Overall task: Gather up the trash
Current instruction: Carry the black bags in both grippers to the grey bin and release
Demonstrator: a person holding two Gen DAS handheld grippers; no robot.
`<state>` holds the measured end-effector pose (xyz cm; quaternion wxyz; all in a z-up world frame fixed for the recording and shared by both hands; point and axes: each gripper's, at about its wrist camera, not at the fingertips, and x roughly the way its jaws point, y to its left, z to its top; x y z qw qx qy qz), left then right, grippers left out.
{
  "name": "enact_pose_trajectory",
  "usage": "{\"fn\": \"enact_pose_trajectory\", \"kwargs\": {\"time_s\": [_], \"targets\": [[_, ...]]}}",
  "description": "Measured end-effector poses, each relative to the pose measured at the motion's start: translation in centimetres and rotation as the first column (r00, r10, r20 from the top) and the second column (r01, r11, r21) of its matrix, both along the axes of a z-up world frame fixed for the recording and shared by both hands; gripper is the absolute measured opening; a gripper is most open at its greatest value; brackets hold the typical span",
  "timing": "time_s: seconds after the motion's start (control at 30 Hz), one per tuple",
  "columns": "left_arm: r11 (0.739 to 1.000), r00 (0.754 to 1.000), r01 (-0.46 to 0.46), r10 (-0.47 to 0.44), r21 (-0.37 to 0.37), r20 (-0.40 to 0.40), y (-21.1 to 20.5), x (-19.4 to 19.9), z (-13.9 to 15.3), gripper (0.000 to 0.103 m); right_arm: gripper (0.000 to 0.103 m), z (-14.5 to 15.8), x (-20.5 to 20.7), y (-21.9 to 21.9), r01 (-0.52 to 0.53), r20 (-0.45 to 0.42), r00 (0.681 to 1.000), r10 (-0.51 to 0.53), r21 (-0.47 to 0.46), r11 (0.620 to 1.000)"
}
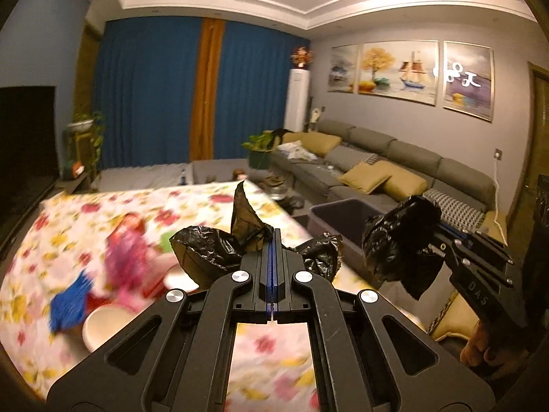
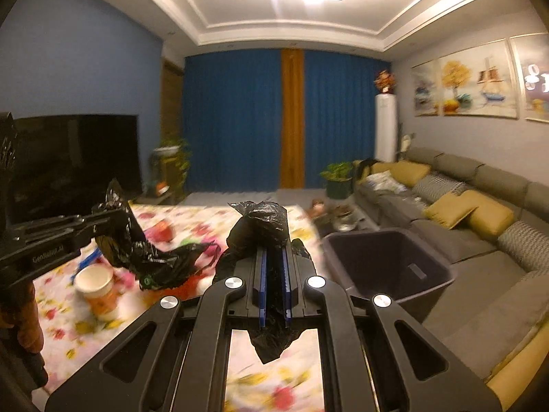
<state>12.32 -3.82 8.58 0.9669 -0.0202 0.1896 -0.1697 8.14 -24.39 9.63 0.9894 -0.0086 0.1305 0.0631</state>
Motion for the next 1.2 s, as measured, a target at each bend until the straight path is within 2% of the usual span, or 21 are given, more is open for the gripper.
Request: {"fn": "enact_pose_trajectory", "kwargs": {"time_s": [0.23, 0.4, 0.7, 0.97, 1.2], "targets": [[0.995, 0.994, 0.096, -0.096, 0.004, 0.057, -6.5, 3.3, 2.0, 0.000, 0.008, 2.3, 2.9, -4.6, 0.156, 0.038, 0.987, -0.156, -0.016, 0.988], [0.986, 0.983, 0.167, -0.167, 0.012, 0.081, -11.6, 5.8, 2.6, 0.000, 0.008, 3.3, 4.7, -7.6, 0.217, 0.062, 0.974, -0.216, -0.004, 0.976], [0.973, 0.972, 0.233, -0.232, -0.004, 0.039, -17.6, 11.1, -0.1, 0.000, 0.008, 1.6, 8.1, -11.5, 0.252, 0.022, 0.967, -0.253, 0.024, 0.967], [0.969, 0.969, 0.245, -0.245, -0.014, -0.016, -20.1, 15.1, -2.6, 0.000, 0.008, -0.3, 10.3, -13.2, 0.272, -0.024, 0.962, -0.272, 0.038, 0.961], [0.968, 0.967, 0.250, -0.251, -0.018, -0.038, -22.1, 16.8, -3.8, 0.000, 0.008, -1.2, 11.7, -13.8, 0.273, -0.045, 0.961, -0.271, 0.058, 0.960]]}}
